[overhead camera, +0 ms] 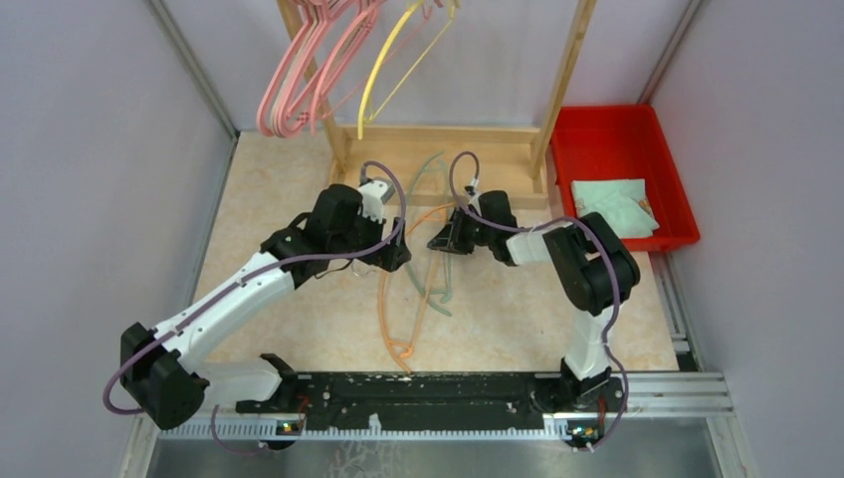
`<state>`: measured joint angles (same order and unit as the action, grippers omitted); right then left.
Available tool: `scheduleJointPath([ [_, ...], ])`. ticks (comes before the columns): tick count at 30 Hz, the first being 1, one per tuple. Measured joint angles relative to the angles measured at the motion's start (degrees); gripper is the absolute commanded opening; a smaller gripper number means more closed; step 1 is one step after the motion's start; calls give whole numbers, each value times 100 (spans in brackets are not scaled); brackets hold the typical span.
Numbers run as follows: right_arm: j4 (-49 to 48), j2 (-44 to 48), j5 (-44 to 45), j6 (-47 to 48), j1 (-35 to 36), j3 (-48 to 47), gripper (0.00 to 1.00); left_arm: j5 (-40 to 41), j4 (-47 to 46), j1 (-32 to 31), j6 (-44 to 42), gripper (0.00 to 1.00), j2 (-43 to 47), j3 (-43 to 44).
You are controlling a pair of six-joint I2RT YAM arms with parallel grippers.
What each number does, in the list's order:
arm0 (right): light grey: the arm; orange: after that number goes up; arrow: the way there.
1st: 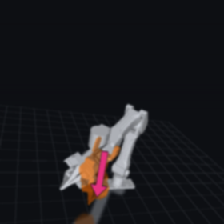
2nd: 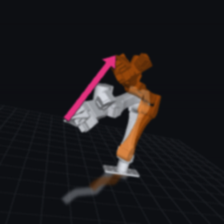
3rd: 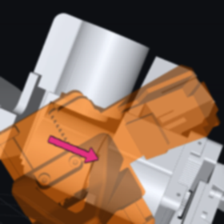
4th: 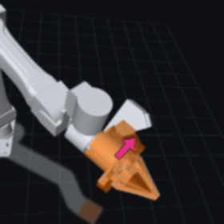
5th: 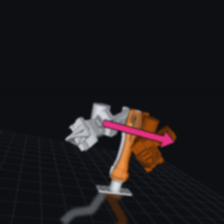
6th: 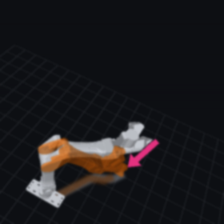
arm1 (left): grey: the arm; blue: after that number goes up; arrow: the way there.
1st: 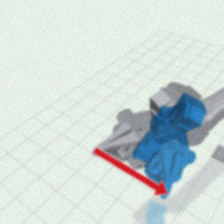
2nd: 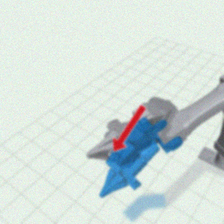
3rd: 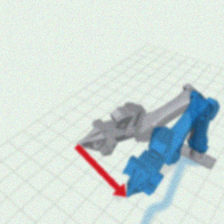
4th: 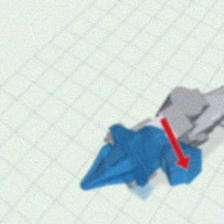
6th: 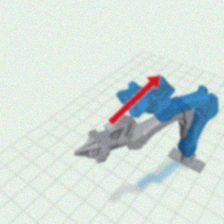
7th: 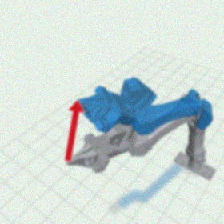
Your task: Organize the hangers
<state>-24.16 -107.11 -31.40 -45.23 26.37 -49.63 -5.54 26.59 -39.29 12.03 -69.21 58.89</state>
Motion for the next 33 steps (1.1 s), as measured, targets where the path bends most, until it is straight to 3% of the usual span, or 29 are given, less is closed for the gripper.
scheduleJointPath([
  [1,-94,-42,-31,-59,2,0,0,-2,-2,-2,2,91,0,-26],
  [8,-476,267,-79,-472,9,243,0,-70,-70,-50,42,89,11,-107],
  [19,164,2658,450,179,-529,74,0,-205,-264,-199,103,88,184,-173],
  [25,382,2970,643,282,-750,-184,0,-299,-485,-258,168,88,354,-328],
  [33,1082,3185,608,321,-743,-511,0,-459,-1344,-273,323,88,391,-1167],
])
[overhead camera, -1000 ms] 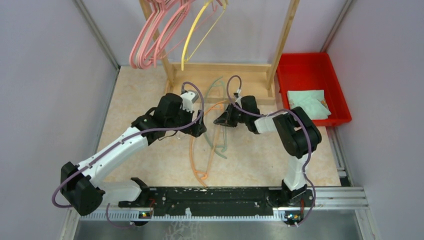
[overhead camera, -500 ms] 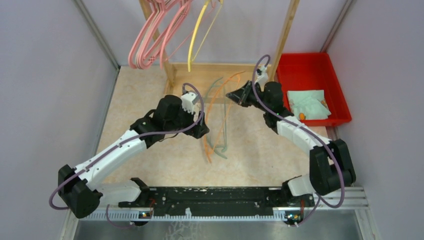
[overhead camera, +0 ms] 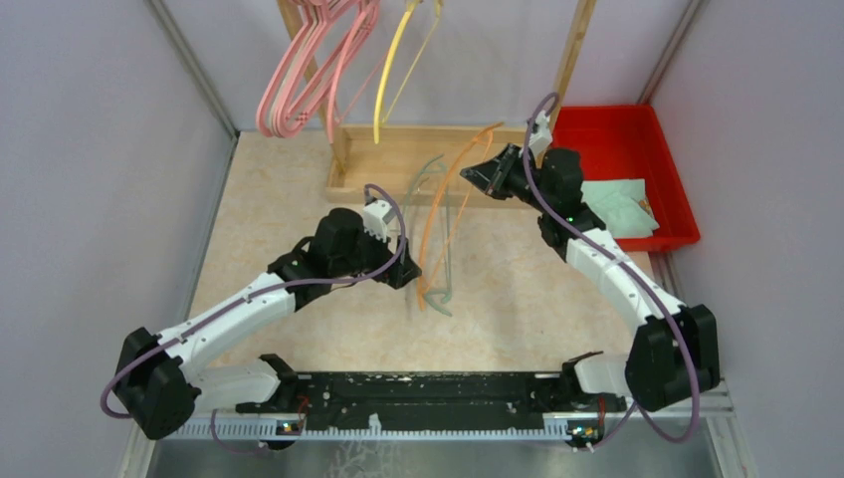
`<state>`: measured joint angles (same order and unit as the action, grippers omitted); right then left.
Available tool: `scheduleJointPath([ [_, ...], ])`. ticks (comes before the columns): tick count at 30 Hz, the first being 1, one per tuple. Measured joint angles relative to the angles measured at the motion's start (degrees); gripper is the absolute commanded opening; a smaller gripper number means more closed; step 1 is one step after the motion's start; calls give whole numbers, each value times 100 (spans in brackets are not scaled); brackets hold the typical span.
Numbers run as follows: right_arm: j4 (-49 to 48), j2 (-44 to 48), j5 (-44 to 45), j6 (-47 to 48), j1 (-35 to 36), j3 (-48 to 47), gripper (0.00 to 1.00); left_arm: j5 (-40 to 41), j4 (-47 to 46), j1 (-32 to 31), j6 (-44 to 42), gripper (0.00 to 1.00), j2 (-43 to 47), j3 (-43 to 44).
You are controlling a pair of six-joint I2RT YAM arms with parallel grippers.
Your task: Organize the hangers
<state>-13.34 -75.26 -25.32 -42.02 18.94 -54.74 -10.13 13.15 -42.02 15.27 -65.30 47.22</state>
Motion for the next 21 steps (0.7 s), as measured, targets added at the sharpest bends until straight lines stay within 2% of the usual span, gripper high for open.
scheduleJointPath([
  [9,223,852,-323,26,-186,-533,0,-295,-1165,0,319,88,-188,-516],
  [15,72,927,-595,-109,-278,-573,0,-695,-2057,0,573,89,-190,-649],
  [21,-179,931,-981,-472,-398,-573,0,-1272,-3394,0,949,88,-278,-787],
])
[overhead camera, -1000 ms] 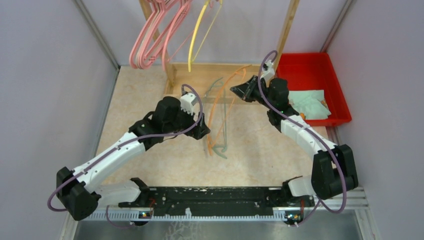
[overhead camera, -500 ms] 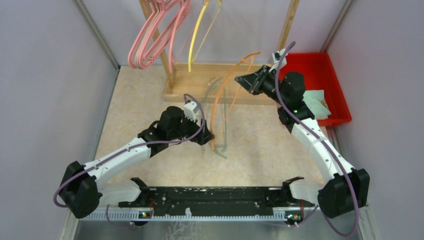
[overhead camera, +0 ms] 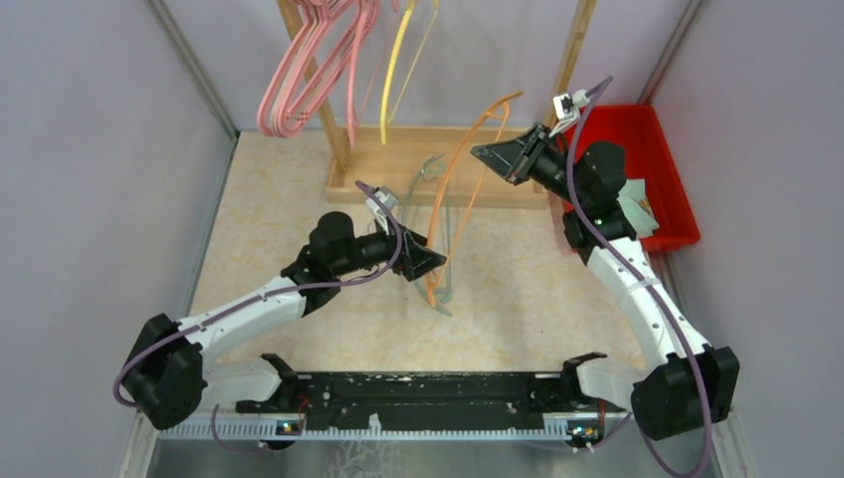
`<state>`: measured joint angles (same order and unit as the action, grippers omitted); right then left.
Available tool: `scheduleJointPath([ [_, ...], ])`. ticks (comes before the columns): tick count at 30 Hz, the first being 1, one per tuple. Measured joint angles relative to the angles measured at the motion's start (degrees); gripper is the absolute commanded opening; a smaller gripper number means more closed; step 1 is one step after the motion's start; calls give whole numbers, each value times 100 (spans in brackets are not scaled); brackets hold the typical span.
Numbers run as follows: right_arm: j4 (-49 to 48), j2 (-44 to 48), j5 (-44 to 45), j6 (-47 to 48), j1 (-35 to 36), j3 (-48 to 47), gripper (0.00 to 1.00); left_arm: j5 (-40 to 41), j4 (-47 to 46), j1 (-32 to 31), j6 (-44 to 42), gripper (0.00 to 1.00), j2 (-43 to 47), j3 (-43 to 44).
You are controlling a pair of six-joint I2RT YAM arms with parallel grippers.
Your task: Organize the hangers
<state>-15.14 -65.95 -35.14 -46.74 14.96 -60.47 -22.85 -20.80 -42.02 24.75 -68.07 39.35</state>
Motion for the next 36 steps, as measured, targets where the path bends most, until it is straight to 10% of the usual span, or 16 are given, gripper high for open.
scheduleJointPath([
  [36,-1998,494,-1239,-1130,-551,-13,0,-1808,-3674,0,2063,87,-824,-774],
])
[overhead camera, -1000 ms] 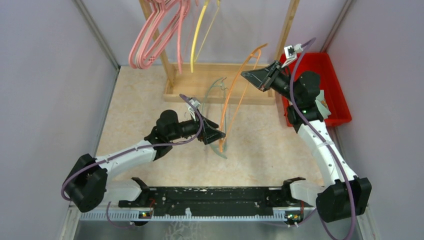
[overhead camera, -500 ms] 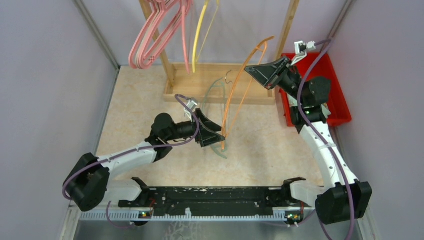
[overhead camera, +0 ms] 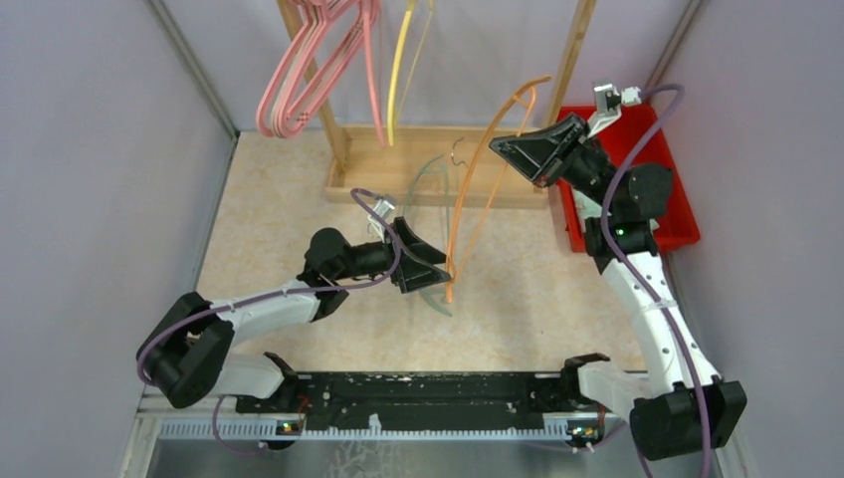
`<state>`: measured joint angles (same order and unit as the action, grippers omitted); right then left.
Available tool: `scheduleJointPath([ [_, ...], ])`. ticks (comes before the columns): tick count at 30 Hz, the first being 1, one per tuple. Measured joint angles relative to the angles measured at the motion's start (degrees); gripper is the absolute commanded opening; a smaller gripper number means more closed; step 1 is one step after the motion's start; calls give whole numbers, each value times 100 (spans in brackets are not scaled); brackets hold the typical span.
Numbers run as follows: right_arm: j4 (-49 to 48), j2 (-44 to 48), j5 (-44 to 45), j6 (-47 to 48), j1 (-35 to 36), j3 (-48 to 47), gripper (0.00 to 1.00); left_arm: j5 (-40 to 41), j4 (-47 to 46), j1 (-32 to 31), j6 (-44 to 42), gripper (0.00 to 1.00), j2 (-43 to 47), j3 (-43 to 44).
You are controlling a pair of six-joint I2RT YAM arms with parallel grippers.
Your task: Organize the hangers
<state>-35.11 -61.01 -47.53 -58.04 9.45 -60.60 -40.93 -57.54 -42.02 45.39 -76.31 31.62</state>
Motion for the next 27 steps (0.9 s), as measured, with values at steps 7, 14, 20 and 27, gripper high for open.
scheduleJointPath([
  [7,109,334,-85,96,0,-179,0,-2,9,0,-28,87,2,0],
  [14,-809,214,-234,-520,0,42,0,-28,-136,0,37,86,-151,46],
  [20,-1419,-81,-367,-1012,0,280,0,-129,-476,-11,286,82,-417,251],
  [27,-1606,-105,-376,-1069,0,398,0,-262,-752,-212,509,47,-623,435],
])
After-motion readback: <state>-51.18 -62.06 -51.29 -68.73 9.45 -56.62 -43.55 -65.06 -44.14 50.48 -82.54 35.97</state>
